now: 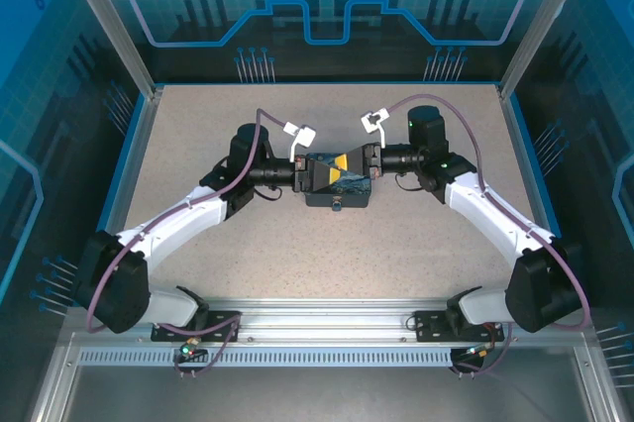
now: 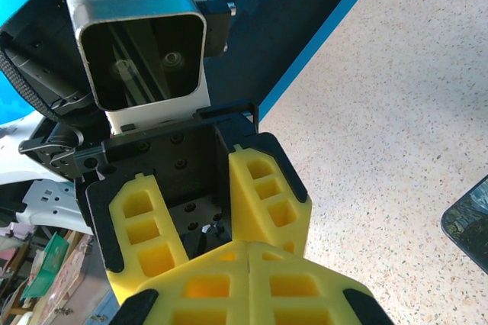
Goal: Unlock a padlock with a key
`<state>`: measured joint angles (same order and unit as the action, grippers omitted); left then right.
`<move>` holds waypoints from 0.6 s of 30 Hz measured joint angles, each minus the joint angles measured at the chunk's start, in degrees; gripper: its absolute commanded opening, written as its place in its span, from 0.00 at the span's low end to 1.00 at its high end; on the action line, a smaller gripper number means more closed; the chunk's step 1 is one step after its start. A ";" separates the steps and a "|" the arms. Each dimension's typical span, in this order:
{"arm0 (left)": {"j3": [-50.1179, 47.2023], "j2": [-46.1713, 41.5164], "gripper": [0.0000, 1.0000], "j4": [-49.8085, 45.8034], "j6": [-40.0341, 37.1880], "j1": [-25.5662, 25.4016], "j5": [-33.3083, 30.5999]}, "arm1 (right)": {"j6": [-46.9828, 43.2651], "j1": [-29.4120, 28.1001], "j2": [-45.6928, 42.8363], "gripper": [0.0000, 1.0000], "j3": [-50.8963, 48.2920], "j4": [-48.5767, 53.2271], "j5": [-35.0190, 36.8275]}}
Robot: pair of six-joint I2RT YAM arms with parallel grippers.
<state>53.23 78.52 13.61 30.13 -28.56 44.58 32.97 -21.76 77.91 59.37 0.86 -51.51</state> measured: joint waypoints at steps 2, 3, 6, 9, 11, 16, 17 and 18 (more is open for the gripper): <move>0.04 0.17 0.33 0.24 0.02 -0.11 0.15 | -0.02 -0.07 0.17 0.00 0.00 0.04 0.00; 0.09 0.26 0.29 0.35 0.07 -0.11 0.28 | -0.11 -0.07 0.24 0.00 0.02 0.13 0.02; 0.31 0.37 0.24 0.48 0.22 -0.11 0.42 | -0.42 -0.07 0.28 0.00 0.31 0.61 0.00; 0.61 0.63 0.17 0.81 0.37 -0.11 0.61 | -0.61 -0.09 0.28 0.00 0.37 0.70 -0.11; 0.63 0.92 0.12 0.90 0.52 -0.11 0.74 | -0.72 -0.11 0.28 0.00 0.66 0.96 -0.24; 0.74 1.20 0.00 1.42 1.03 -0.04 1.40 | -1.62 -0.22 0.79 0.02 1.64 2.27 -0.22; 0.74 1.27 0.00 1.62 1.07 -0.04 1.38 | -1.77 -0.24 0.92 0.16 2.01 2.80 -0.15; 0.74 1.31 0.00 1.75 1.07 -0.04 1.38 | -1.88 -0.24 1.07 0.25 2.27 3.10 -0.11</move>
<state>53.98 79.83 15.35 31.20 -28.60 45.95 31.09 -22.00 78.98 61.65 3.97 -51.62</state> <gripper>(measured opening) 0.050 0.079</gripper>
